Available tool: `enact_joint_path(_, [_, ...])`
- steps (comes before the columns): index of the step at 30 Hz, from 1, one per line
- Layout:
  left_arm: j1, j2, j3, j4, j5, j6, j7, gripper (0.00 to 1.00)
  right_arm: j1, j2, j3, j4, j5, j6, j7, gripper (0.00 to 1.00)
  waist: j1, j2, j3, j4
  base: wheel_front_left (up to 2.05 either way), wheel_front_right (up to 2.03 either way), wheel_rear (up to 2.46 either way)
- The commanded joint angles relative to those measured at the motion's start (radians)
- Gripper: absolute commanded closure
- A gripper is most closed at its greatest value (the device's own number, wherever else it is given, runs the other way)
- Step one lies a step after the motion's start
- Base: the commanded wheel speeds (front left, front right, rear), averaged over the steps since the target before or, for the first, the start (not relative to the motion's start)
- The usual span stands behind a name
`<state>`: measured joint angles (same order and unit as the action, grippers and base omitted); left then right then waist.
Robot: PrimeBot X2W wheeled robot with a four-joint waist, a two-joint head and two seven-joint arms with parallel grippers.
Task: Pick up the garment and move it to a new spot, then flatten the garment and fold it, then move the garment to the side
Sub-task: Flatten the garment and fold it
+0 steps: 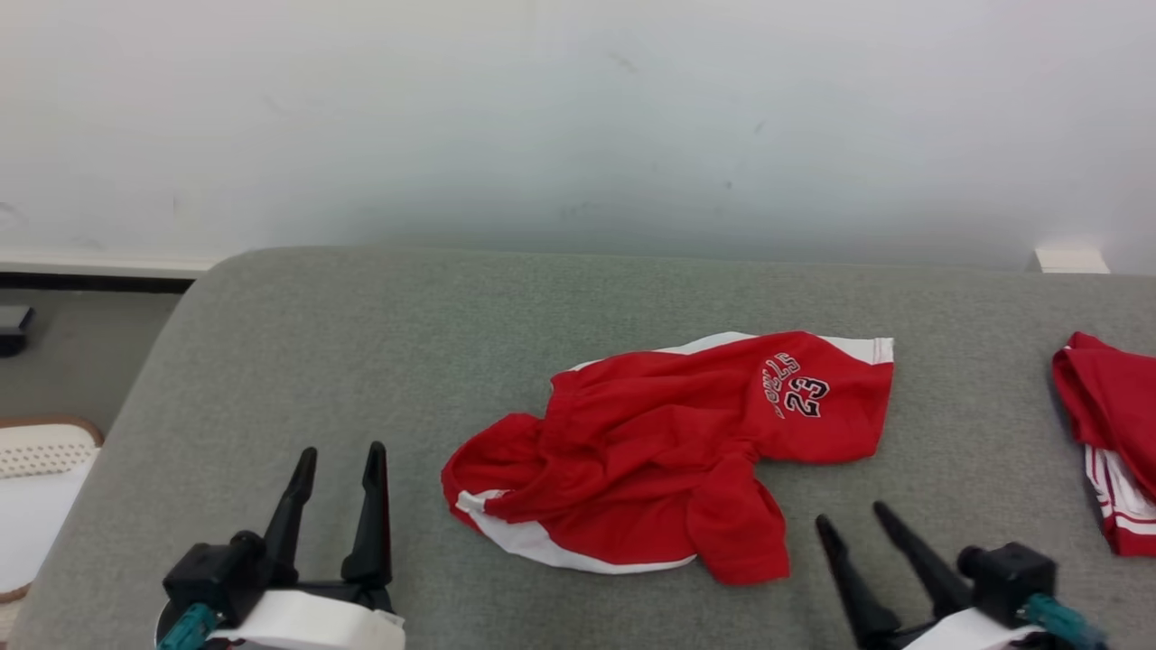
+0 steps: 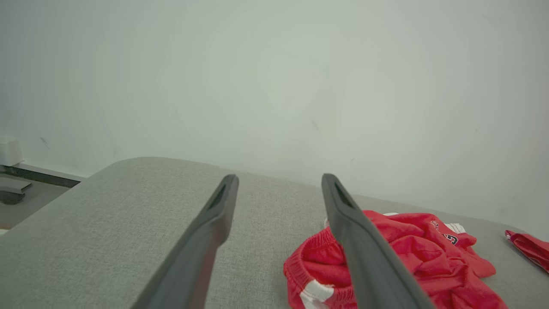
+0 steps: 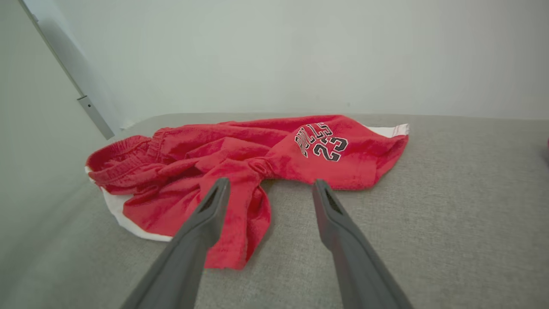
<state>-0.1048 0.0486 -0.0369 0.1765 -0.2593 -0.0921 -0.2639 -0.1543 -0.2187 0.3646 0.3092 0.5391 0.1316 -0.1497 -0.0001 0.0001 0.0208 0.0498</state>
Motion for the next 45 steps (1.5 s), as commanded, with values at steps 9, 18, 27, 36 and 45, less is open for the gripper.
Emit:
enact_joint_path(9, [-0.027,0.004,-0.004,0.003,-0.015,0.004,0.0,0.0,-0.048,0.064,0.061,0.154,-0.033,-0.002,0.125,0.0,0.0001,-0.0001,0.033,0.072,0.0,0.0,0.0])
enact_joint_path(18, [-0.017,0.004,0.004,0.003,-0.023,0.01,0.0,0.0,-0.079,0.08,0.031,0.22,-0.041,-0.002,0.107,1.0,0.0001,-0.0001,0.031,0.094,0.0,0.0,0.0])
enact_joint_path(27, [-0.014,0.004,0.004,-0.001,-0.03,0.013,0.0,0.0,-0.098,0.048,-0.04,0.066,0.059,-0.002,0.15,1.0,0.0001,-0.0001,0.038,0.073,0.0,0.0,0.0])
enact_joint_path(36, [-0.059,0.004,-0.015,-0.012,-0.042,0.01,0.0,0.0,-0.255,-0.093,-0.125,-0.002,0.143,-0.002,0.384,1.0,0.0001,-0.0001,0.132,0.094,0.0,0.0,0.0])
enact_joint_path(45, [-0.112,0.004,-0.04,-0.018,-0.064,0.015,0.0,0.0,-0.486,-0.152,-0.042,0.14,0.176,-0.002,0.5,1.0,0.0001,-0.0001,0.229,0.156,0.0,0.0,0.0])
